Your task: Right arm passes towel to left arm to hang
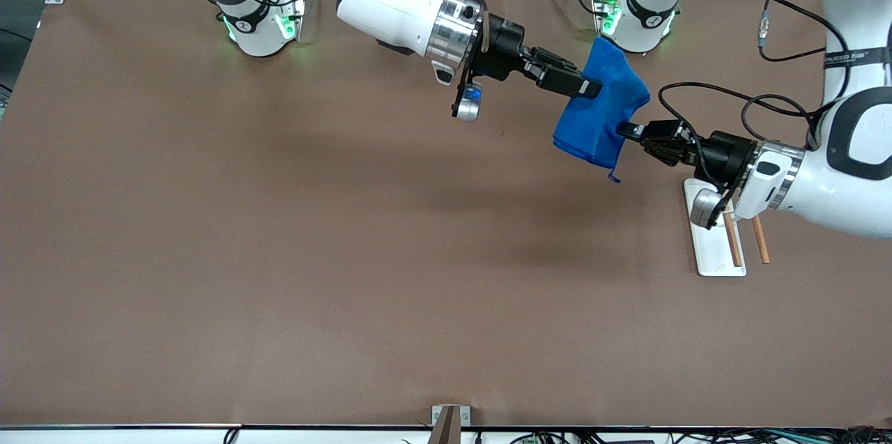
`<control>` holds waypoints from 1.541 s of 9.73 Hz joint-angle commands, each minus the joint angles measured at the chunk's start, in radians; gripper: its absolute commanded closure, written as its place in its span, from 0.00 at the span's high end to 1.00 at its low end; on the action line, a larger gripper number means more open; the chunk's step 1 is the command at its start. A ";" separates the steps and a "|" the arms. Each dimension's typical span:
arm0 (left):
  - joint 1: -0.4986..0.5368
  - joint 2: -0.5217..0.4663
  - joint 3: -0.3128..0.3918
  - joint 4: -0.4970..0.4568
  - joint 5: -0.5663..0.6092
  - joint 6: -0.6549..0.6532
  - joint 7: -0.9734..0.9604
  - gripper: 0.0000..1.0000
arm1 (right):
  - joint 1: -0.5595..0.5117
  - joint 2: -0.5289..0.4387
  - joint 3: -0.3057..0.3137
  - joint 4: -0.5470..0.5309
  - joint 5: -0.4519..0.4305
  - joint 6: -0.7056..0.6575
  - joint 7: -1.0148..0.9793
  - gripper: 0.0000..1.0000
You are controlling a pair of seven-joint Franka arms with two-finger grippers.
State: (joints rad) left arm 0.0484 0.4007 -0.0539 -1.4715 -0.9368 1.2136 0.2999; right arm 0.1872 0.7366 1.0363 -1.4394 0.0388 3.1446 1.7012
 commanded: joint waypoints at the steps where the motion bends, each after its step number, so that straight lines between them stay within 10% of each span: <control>1: -0.010 -0.017 -0.004 0.011 0.122 0.053 -0.014 0.00 | -0.083 -0.019 0.022 -0.058 -0.025 -0.084 -0.008 0.58; 2: -0.019 -0.037 -0.007 0.014 0.166 0.081 -0.015 0.00 | -0.104 -0.051 0.013 -0.059 -0.036 -0.209 -0.020 1.00; 5: -0.012 -0.081 -0.009 0.036 0.289 0.155 -0.019 0.00 | -0.204 -0.120 -0.017 -0.059 -0.063 -0.609 -0.269 1.00; 9: -0.041 -0.146 0.020 0.045 0.579 0.279 -0.010 0.00 | -0.200 -0.359 -0.377 -0.151 -0.089 -0.975 -0.581 1.00; 11: -0.151 -0.155 0.226 0.034 0.607 0.284 -0.005 0.00 | -0.199 -0.405 -0.555 -0.180 -0.140 -1.062 -0.817 1.00; 15: -0.119 -0.158 0.313 -0.064 0.658 0.385 -0.002 0.00 | -0.195 -0.514 -0.856 -0.170 -0.152 -1.222 -1.303 1.00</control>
State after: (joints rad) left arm -0.0721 0.2473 0.2380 -1.4599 -0.2996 1.5439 0.2898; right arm -0.0158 0.2994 0.2474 -1.5679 -0.0995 1.9628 0.5195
